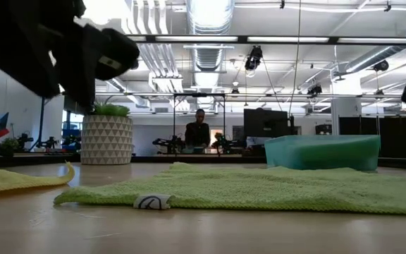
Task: Fold microfiber towels
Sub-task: Fold the light green towel
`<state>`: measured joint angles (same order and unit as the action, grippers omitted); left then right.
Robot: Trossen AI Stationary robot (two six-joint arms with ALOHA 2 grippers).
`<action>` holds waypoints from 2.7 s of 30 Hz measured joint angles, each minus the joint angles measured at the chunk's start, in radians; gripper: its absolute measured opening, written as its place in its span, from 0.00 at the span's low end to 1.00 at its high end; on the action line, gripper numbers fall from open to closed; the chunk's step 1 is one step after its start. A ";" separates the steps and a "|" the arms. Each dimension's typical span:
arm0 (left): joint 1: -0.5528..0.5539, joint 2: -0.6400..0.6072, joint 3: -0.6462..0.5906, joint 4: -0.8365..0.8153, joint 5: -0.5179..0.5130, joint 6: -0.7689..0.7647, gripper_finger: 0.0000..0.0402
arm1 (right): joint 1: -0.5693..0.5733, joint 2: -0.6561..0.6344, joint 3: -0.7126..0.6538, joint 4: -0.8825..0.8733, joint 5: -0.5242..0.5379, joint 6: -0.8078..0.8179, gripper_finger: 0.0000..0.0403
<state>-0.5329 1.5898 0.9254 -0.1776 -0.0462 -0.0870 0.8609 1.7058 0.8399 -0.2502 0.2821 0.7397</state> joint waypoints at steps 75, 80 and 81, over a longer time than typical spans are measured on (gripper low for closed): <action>0.055 0.011 -0.025 0.063 0.092 -0.273 0.00 | -0.034 -0.263 -0.084 -0.036 -0.071 0.177 0.02; 0.073 -0.026 -0.055 0.069 0.092 -0.263 0.00 | -0.115 -0.307 -0.126 -0.035 -0.072 0.174 0.02; 0.076 -0.037 -0.065 0.066 0.092 -0.254 0.00 | -0.134 -0.316 -0.135 -0.033 -0.072 0.171 0.02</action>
<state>-0.4571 1.5533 0.8599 -0.1114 0.0453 -0.3411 0.7268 1.3895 0.7050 -0.2834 0.2100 0.9103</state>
